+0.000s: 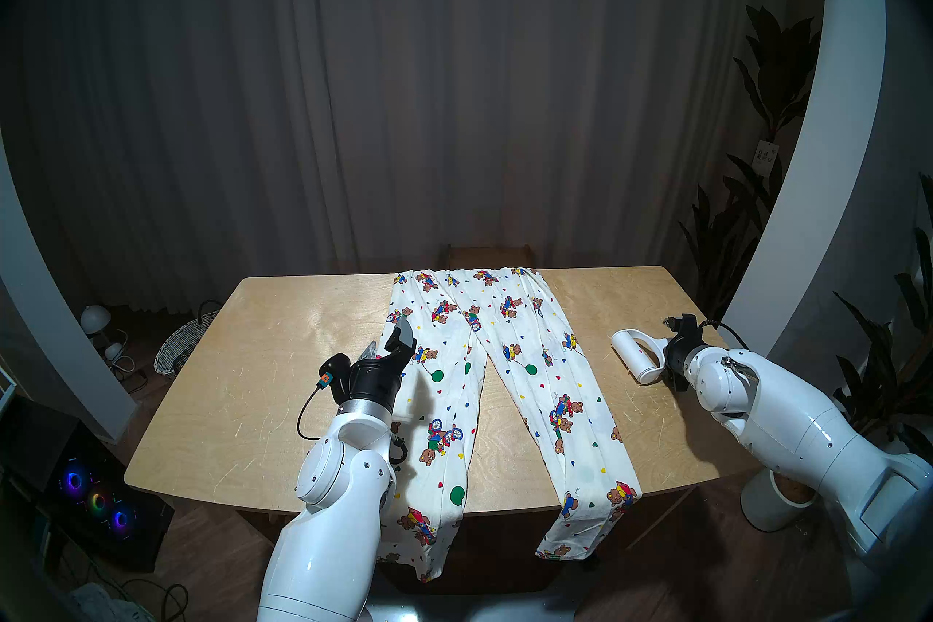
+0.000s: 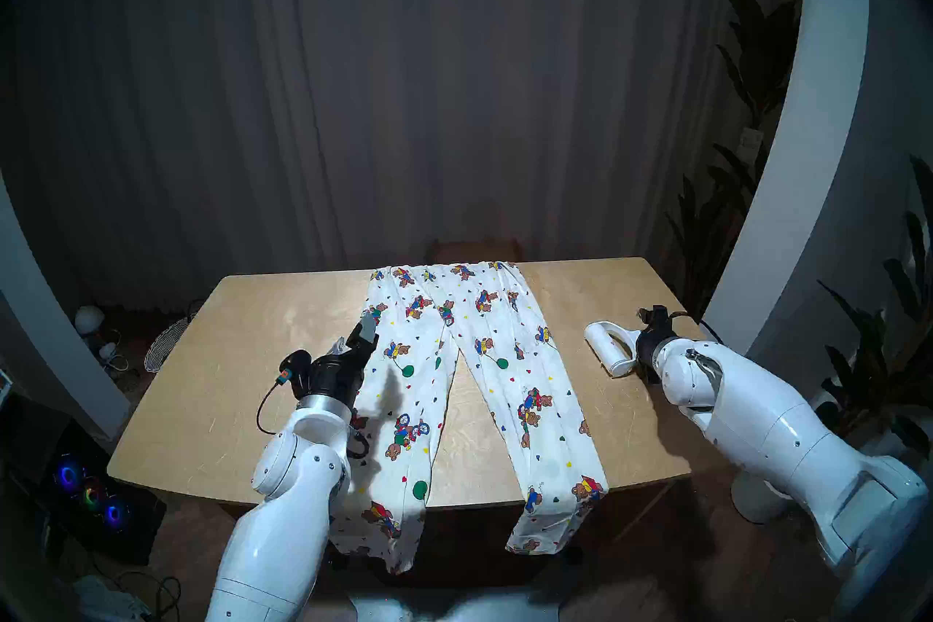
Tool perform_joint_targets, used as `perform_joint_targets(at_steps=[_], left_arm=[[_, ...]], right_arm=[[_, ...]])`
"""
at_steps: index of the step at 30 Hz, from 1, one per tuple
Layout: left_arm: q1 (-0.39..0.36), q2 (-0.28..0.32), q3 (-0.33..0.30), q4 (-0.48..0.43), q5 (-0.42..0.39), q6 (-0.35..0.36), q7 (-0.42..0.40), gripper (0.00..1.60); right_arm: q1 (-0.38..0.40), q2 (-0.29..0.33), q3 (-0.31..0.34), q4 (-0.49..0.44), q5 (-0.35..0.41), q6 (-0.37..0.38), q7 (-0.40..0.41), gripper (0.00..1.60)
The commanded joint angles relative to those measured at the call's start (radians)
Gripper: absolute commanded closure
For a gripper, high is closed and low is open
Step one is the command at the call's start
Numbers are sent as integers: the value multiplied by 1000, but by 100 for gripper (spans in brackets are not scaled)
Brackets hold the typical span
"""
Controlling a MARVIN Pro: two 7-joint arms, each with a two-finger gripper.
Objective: Remove lint and debris from pants with a lint roller
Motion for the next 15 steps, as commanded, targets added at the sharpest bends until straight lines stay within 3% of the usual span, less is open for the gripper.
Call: perform_joint_targets(at_steps=[1,10,12,15], left_arm=[[-8,3,2,-28,-1,-4,-14,0],[-4,2,-2,-24,-9,-4,-18,0],[-4,1,-2,-22,-10,-7,-21,0],[-3,5,0,-20,-10,-6,-25,0]], right_arm=[[-96,93,-24,-88,5,-27,-63,0],[-180,209,10,-234,45,-98,-66,0],[-202,235,19,-262,19,-114,-15,0],[-227,272,44,-318,-22,-152,-1,0]])
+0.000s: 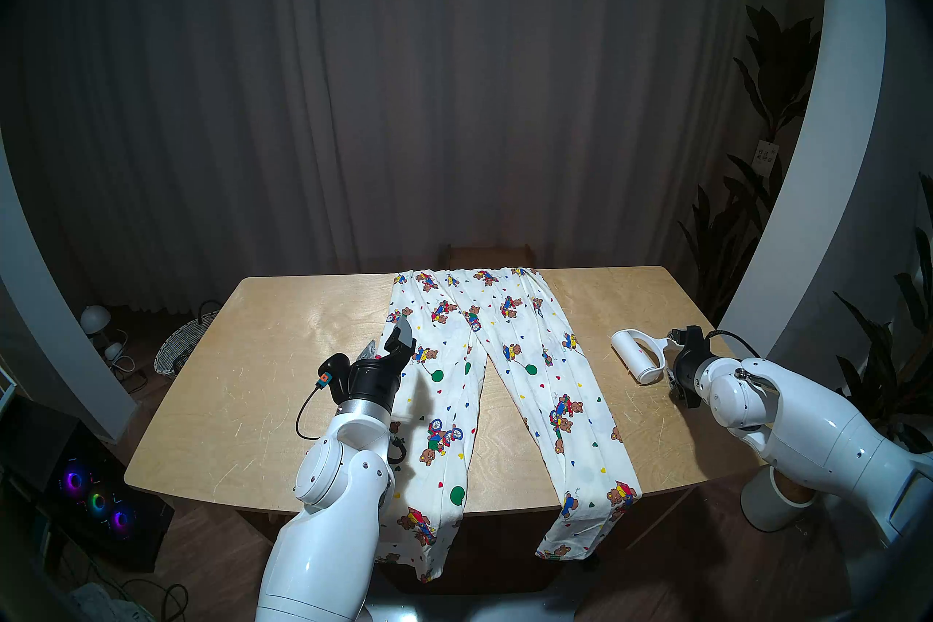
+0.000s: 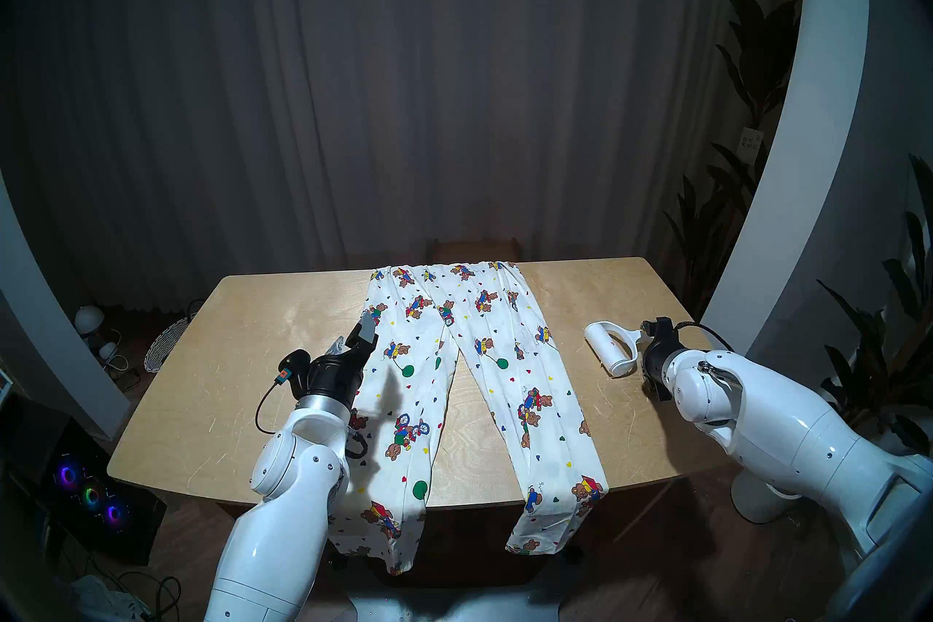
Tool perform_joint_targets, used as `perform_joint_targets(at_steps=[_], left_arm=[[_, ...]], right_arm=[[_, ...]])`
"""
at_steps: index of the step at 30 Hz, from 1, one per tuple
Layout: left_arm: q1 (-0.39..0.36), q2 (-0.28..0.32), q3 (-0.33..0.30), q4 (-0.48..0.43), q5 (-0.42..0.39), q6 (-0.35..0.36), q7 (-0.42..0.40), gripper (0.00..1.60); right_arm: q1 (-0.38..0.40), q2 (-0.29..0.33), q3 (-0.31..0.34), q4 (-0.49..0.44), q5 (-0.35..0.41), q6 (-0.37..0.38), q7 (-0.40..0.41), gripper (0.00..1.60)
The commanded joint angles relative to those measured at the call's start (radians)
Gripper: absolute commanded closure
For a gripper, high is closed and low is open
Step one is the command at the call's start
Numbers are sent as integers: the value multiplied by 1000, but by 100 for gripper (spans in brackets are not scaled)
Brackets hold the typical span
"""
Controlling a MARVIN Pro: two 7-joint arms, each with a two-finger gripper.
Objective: Remove lint and debris from pants with a lint roller
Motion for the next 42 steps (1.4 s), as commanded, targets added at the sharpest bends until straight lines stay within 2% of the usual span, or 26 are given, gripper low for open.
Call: perform_joint_targets(at_steps=[1,5,10,20,31,42], left_arm=[[-5,2,2,-18,-5,-6,-18,0],[-6,4,4,-15,-5,-5,-15,0],[-10,3,8,-16,-5,-1,-8,0],[-47,34,11,-8,38,13,12,0],[-59,79,-31,-5,70,26,30,0],[-52,132,-78,-9,96,55,35,0]], right_arm=[[-102,109,50,-106,-71,-81,51,0],[-74,155,48,-159,-175,-110,79,0],[13,208,37,-218,-319,-79,107,0],[123,206,25,-241,-554,38,121,0],[212,129,-23,-211,-772,162,126,0],[323,-7,-112,-134,-1031,267,93,0]])
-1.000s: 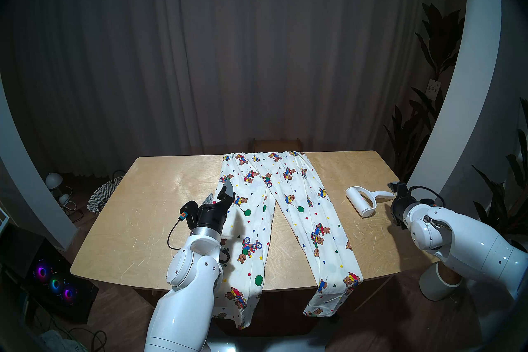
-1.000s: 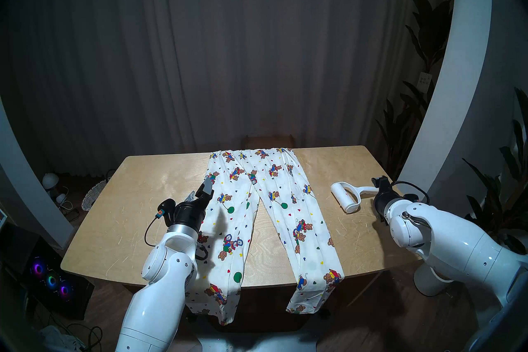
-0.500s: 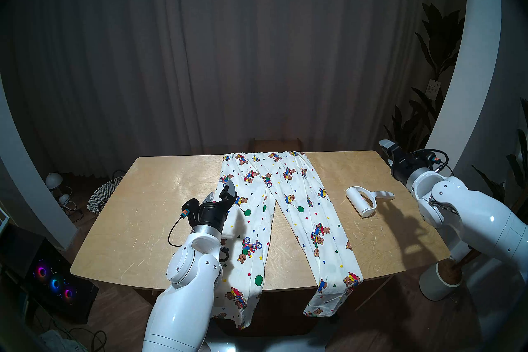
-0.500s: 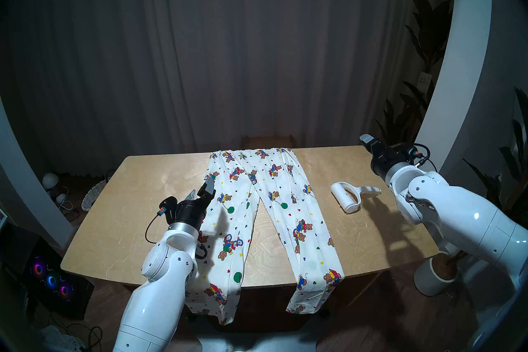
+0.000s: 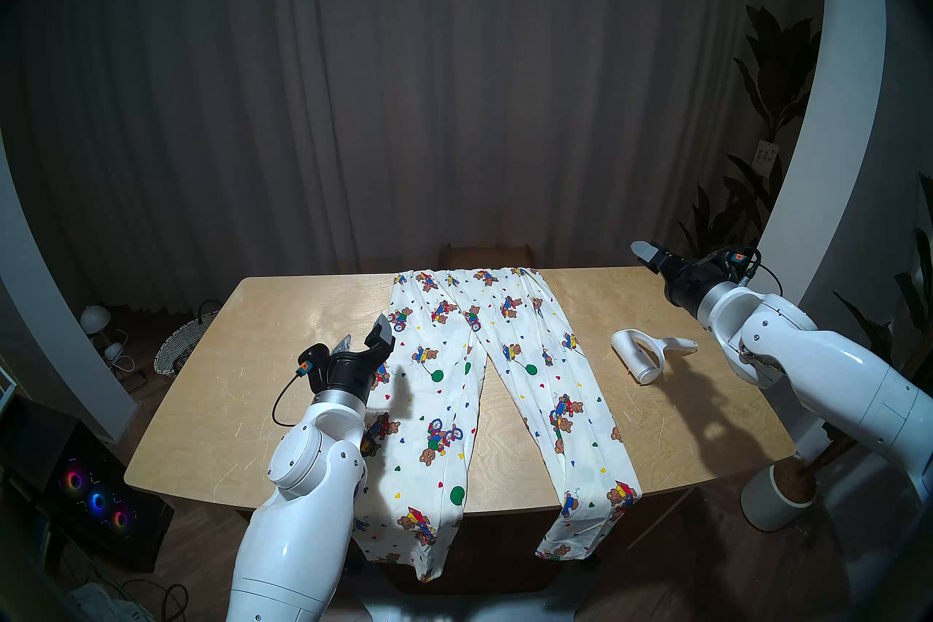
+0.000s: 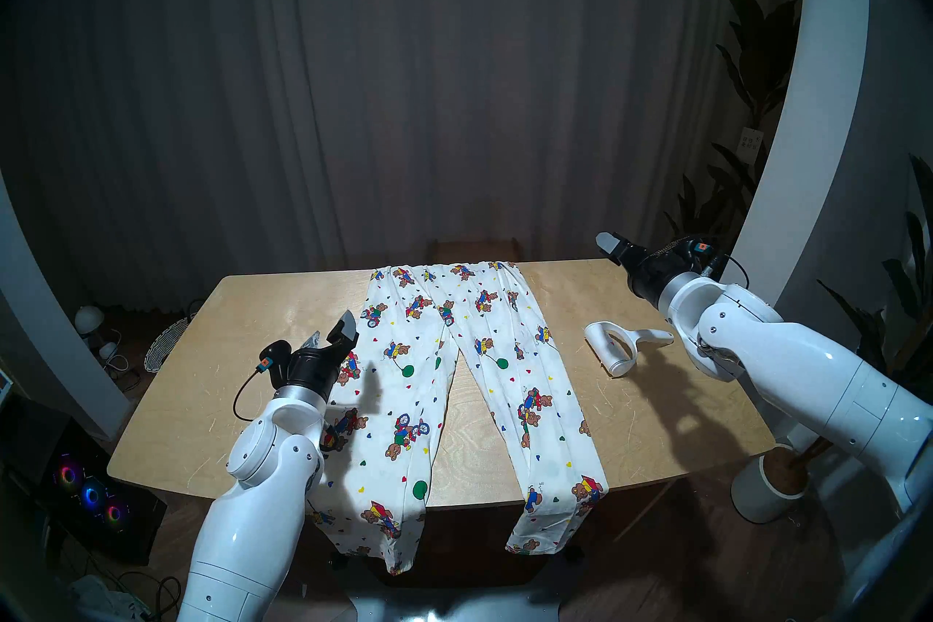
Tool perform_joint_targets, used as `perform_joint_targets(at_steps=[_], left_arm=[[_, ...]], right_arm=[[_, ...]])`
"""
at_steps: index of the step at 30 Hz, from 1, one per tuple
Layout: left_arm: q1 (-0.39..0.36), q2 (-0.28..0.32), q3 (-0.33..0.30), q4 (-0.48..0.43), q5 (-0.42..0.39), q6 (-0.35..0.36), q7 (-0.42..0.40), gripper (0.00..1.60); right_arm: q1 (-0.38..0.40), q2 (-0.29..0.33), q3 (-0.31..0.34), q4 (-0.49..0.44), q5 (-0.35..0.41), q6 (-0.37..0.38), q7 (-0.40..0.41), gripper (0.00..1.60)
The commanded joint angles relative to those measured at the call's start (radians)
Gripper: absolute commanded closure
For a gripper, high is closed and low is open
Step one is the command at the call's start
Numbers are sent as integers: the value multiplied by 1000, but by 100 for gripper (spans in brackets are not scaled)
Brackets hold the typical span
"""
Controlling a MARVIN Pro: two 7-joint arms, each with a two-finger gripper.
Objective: Remove lint and debris from pants with a lint roller
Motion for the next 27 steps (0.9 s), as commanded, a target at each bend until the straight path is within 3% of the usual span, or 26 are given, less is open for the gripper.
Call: perform_joint_targets(at_steps=[1,5,7,8,11,14,15,16,20,22,24,25,27], left_arm=[[-15,43,-24,-24,14,13,-9,0],[-16,67,-43,-35,13,36,-21,0],[-15,75,-52,-44,7,43,-30,0],[-14,79,-57,-49,8,47,-32,0],[-10,85,-72,-63,1,56,-38,0],[-5,91,-85,-77,-7,70,-47,0],[-5,95,-89,-81,-12,76,-53,0],[-6,97,-92,-83,-14,81,-55,0],[-15,110,-101,-91,-30,104,-70,0],[-23,119,-103,-92,-40,121,-82,0],[-27,124,-102,-94,-43,129,-88,0],[-34,134,-98,-95,-46,146,-98,0],[-38,135,-96,-94,-47,152,-99,0]], right_arm=[[109,-108,-35,38,-157,42,-27,0],[156,-165,-89,70,-262,39,-83,0],[151,-180,-105,77,-288,-2,-115,0],[141,-194,-104,81,-296,-43,-140,0],[112,-221,-75,80,-311,-70,-197,0],[71,-212,-60,33,-328,-122,-261,0],[47,-205,-65,16,-335,-170,-302,0],[28,-201,-52,8,-345,-154,-304,0],[-39,-192,-39,-41,-351,-224,-373,0],[-62,-193,-35,-50,-367,-267,-390,0],[-58,-195,-33,-44,-375,-246,-385,0],[-57,-202,-40,-24,-402,-297,-377,0],[-50,-207,-45,-9,-404,-315,-361,0]])
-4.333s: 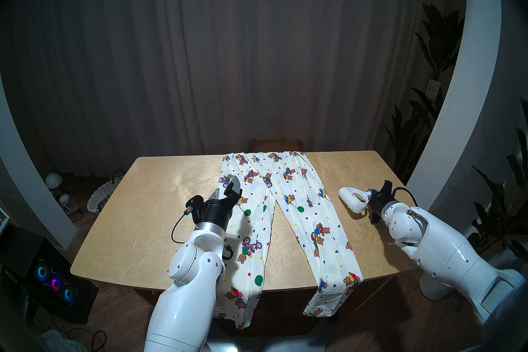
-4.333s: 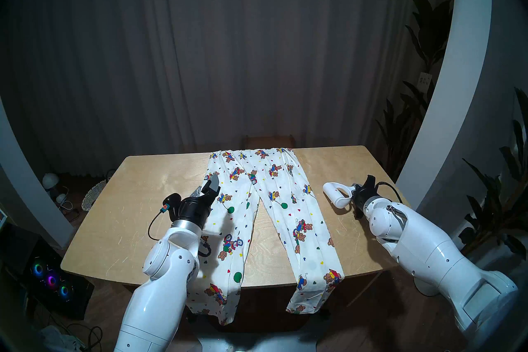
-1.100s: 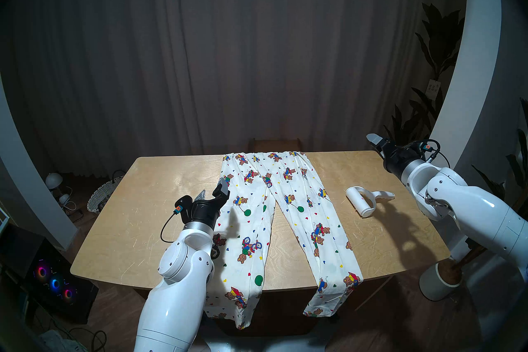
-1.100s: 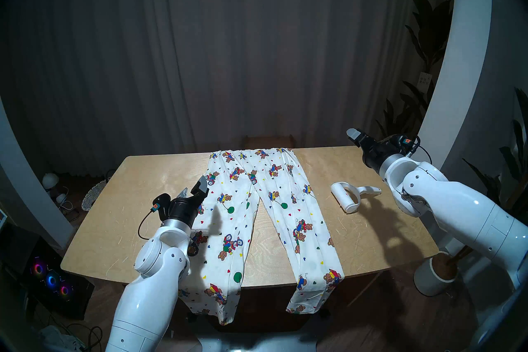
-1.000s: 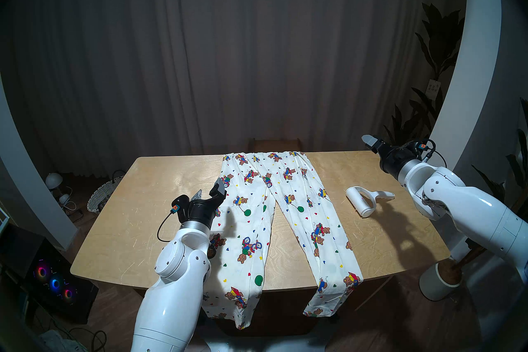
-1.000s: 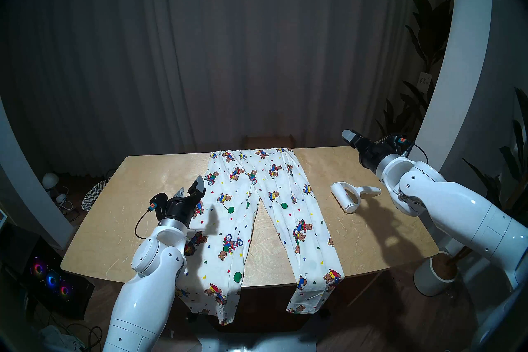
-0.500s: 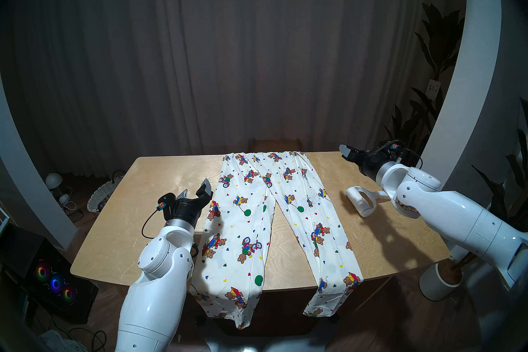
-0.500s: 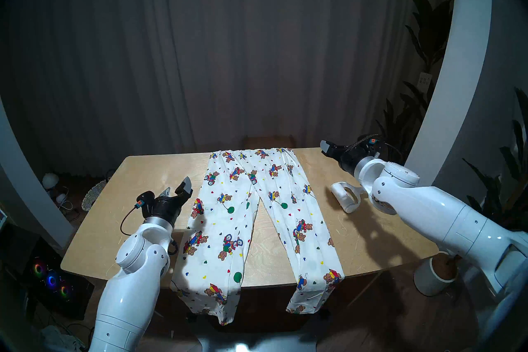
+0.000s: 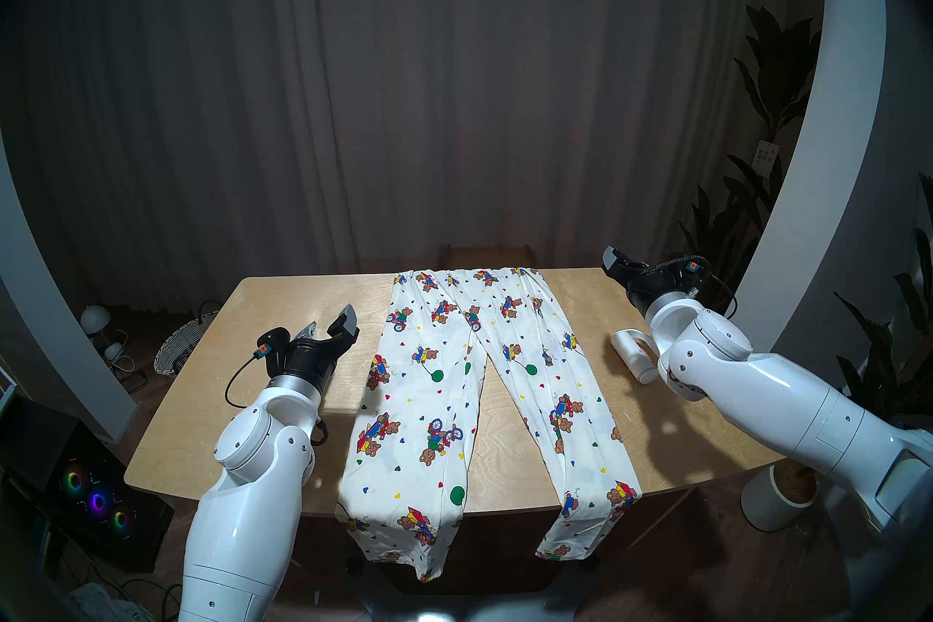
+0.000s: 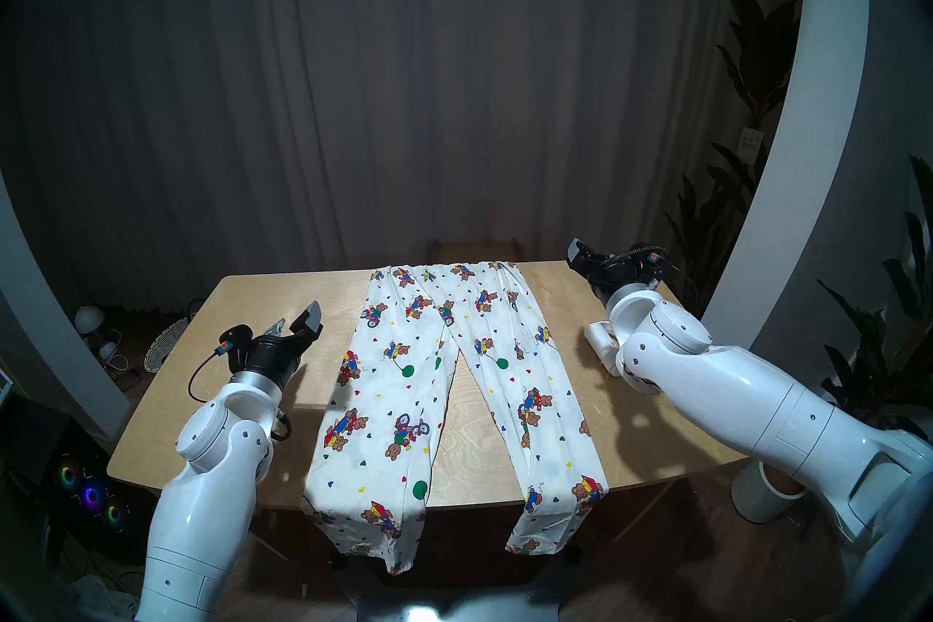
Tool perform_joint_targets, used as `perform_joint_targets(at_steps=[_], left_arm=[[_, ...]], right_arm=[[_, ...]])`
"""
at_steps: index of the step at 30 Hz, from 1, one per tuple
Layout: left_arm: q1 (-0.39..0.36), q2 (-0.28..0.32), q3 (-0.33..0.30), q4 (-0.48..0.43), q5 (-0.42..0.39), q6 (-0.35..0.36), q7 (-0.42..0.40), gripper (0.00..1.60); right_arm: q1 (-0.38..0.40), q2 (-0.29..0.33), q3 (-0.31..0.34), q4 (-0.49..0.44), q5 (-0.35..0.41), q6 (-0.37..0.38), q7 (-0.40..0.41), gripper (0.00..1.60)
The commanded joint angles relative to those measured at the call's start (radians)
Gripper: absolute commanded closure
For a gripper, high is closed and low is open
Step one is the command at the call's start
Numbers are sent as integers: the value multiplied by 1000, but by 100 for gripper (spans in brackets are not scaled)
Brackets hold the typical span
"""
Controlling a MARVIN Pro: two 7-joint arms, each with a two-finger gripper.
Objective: Remove lint and debris from pants with a lint roller
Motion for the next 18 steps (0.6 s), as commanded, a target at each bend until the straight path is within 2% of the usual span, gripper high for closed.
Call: perform_joint_targets(at_steps=[1,3,4,8,12,14,18], left_arm=[[-40,32,5,-32,-15,36,-37,0],[-50,26,13,-26,-16,45,-36,0],[-50,26,13,-26,-16,45,-36,0],[-64,14,37,-17,-14,55,-25,0],[-69,11,49,-16,-12,59,-19,0],[-80,3,61,-9,-3,59,-2,0],[-109,-21,71,11,12,52,39,0]], right_arm=[[-21,-18,6,20,-64,-112,25,0],[17,-31,4,72,-61,-83,80,0],[17,-31,4,72,-61,-83,80,0],[97,-57,-4,178,-56,0,168,0],[104,-86,29,215,-79,54,200,0],[138,-93,12,255,-94,109,254,0],[173,-101,-10,311,-118,165,320,0]])
